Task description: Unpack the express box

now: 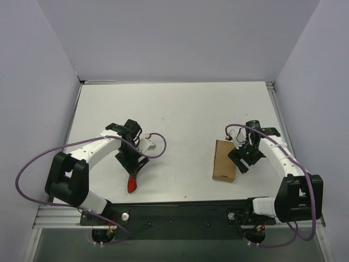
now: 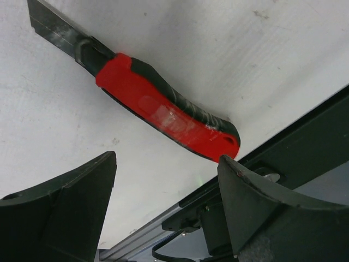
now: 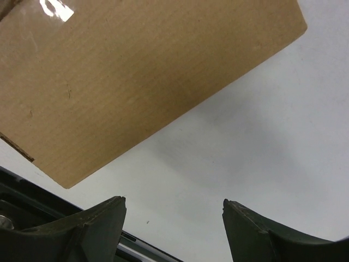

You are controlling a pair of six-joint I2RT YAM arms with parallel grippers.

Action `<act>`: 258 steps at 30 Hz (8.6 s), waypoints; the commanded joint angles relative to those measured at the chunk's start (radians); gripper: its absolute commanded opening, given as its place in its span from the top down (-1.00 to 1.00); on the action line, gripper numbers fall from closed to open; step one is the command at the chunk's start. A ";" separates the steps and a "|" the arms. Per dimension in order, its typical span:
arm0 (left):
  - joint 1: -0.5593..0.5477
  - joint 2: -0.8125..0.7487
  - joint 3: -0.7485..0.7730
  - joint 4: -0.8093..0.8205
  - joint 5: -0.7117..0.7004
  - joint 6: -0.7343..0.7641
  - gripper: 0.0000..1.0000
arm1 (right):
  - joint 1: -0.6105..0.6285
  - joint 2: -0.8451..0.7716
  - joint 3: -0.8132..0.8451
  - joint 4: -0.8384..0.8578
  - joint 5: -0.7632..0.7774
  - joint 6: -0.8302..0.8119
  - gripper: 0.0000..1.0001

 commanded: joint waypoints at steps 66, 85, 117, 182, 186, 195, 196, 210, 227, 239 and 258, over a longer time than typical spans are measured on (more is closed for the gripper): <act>-0.103 0.142 0.135 0.447 0.141 -0.275 1.00 | 0.160 0.196 0.845 0.135 -0.617 0.494 -0.66; -0.123 0.002 0.390 0.796 0.132 -0.507 1.00 | 0.335 0.326 0.805 0.418 -0.582 0.964 -0.63; -0.088 -0.062 0.371 0.816 0.395 -0.516 -0.31 | 0.302 0.388 0.756 0.757 -0.739 1.053 1.00; -0.121 0.073 0.747 -0.145 0.499 0.515 1.00 | 0.461 0.314 0.930 -0.128 -0.820 -0.268 -0.23; -0.132 0.070 0.744 -0.145 0.484 0.516 1.00 | 0.463 0.337 0.953 -0.128 -0.824 -0.255 -0.20; -0.134 0.085 0.729 -0.093 0.479 0.457 1.00 | 0.476 0.314 0.925 -0.104 -0.830 -0.257 -0.20; -0.134 0.087 0.729 -0.086 0.482 0.441 1.00 | 0.476 0.313 0.922 -0.099 -0.832 -0.252 -0.20; -0.135 0.113 0.738 -0.056 0.511 0.418 1.00 | 0.473 0.291 0.861 0.055 -0.861 -0.110 -0.10; -0.051 0.084 0.700 0.184 0.594 0.163 0.41 | 0.340 0.264 0.756 0.408 -0.924 0.413 1.00; 0.035 -0.085 0.328 0.998 0.793 -0.638 -0.18 | 0.205 0.230 0.641 0.873 -0.965 0.989 1.00; 0.032 0.117 0.379 1.644 1.051 -1.206 0.44 | 0.223 0.233 0.571 1.002 -1.004 1.087 1.00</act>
